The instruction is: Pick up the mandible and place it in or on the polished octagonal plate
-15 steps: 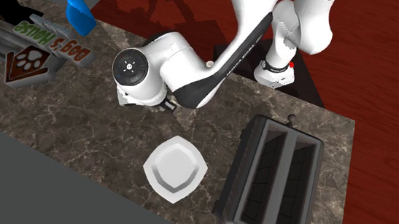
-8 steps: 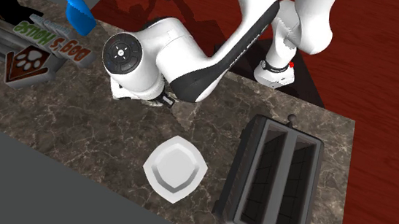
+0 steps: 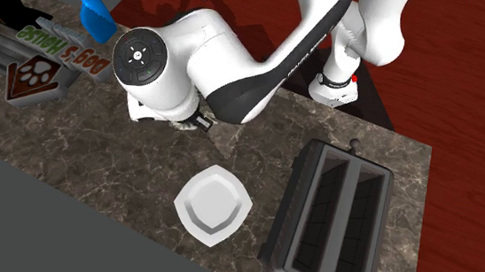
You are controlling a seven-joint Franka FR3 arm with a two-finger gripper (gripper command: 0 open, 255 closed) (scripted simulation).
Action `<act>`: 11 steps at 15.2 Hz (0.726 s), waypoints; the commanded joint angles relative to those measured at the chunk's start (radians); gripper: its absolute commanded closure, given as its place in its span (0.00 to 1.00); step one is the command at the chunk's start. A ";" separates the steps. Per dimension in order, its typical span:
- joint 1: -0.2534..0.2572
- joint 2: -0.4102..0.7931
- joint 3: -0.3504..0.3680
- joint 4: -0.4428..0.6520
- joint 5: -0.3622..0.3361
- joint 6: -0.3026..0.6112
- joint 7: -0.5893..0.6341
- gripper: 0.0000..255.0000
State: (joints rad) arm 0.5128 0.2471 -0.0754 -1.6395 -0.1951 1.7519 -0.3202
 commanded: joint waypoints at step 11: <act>0.145 0.272 0.075 0.424 0.018 -0.191 0.185 1.00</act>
State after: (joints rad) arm 0.6435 0.4960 -0.0062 -1.2478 -0.1777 1.5737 -0.1545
